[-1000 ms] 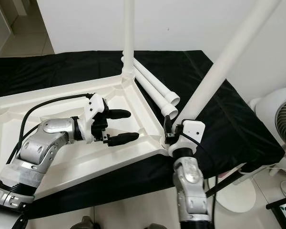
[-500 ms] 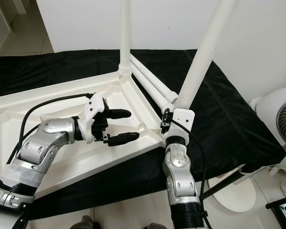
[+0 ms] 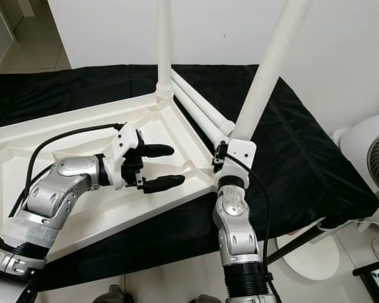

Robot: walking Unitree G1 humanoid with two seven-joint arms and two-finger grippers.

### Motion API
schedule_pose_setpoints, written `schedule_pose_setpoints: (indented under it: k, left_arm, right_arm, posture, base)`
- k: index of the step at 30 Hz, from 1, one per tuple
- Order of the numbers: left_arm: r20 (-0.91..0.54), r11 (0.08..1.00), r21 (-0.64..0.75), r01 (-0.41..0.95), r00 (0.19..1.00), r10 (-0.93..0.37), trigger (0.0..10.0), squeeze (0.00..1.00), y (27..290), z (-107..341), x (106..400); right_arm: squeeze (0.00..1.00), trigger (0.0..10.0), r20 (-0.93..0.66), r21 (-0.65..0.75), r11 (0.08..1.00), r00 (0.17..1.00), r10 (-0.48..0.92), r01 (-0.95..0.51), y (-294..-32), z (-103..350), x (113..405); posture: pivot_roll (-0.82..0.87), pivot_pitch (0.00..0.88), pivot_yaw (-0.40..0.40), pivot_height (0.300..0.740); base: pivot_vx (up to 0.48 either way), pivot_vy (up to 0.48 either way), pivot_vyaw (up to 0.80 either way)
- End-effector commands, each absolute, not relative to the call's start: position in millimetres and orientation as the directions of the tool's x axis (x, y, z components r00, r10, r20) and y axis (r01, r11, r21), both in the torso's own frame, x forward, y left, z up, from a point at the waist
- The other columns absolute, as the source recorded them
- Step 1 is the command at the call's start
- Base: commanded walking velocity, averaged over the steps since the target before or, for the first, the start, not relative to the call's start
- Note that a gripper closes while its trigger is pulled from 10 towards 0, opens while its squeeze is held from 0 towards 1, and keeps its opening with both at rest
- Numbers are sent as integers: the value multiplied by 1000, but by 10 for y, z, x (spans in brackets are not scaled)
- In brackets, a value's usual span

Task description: Building children table

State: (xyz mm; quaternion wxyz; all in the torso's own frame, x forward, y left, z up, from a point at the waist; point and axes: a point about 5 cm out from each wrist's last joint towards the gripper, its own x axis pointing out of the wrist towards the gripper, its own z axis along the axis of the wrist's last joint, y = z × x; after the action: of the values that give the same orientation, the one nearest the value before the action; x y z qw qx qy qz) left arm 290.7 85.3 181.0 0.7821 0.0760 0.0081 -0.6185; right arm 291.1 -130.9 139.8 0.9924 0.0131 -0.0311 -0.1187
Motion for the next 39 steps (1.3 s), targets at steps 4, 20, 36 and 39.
schedule_pose_setpoints:
  k: [4,20,36,39]
  left_arm:
    - [-99,246,120,962,258,-961,10000,0,845,1838,2939]
    - [-94,235,121,964,247,-964,10000,0,805,1844,2952]
    - [-99,230,120,966,242,-965,10000,0,812,1835,2943]
    - [-99,229,119,966,241,-965,10000,0,812,1836,2942]
  right_arm:
    - [0,10000,13,38,964,964,-265,264,-1232,1382,2906]
    - [0,10000,135,10,961,951,-277,278,-1222,1661,2871]
    - [0,10000,-80,66,907,908,-410,416,-1352,1198,2816]
    - [0,10000,-84,60,889,890,-448,453,-1396,1187,2809]
  posture:
    - [34,19,-32,740]
    - [17,19,-28,740]
    - [19,27,-27,740]
    - [20,28,-28,740]
  base:
    - [0,0,0]
    - [0,0,0]
    - [0,0,0]
    - [0,0,0]
